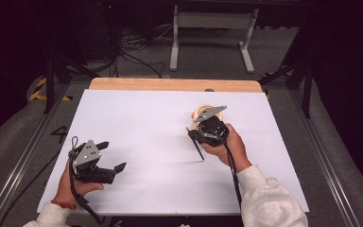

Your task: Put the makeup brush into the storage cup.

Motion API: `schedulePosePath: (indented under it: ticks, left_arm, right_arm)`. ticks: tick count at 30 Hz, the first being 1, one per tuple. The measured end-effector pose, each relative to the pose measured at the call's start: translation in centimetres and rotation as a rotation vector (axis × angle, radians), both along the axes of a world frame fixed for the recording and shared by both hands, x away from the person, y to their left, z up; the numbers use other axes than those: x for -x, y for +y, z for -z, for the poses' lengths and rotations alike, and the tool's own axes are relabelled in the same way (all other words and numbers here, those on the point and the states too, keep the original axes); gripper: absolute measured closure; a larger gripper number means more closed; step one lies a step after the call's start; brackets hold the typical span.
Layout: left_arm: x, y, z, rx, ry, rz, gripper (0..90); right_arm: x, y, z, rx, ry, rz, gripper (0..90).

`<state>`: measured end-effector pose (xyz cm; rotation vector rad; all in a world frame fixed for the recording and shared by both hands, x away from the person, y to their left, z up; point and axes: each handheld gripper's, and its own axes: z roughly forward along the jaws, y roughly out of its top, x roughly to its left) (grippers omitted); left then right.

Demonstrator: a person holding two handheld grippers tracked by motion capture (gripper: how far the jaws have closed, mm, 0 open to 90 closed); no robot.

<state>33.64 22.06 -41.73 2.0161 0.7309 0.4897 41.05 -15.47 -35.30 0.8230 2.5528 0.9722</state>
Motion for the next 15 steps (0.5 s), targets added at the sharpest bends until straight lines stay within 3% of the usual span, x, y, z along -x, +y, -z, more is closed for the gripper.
schedulePosePath:
  ticks: [4,6,8,15]
  left_arm:
    - [-0.5,-0.9,-0.5,-0.006,-0.006,0.005,6.4]
    - [-0.8,-1.5,-0.7,0.02,-0.009,0.025,6.4]
    - [-0.9,-2.2,-0.9,0.019,-0.018,0.043,6.4]
    - [-0.6,-2.6,-0.1,0.001,-0.017,0.067,6.3]
  right_arm:
    - [0.2,-0.3,-0.4,-0.025,-0.016,-0.004,84.3]
    - [0.2,-0.6,-0.6,-0.044,-0.034,0.001,84.3]
    - [0.2,-0.8,-0.8,-0.061,-0.045,0.005,84.3]
    - [0.3,-1.3,-1.3,-0.104,-0.082,0.004,84.3]
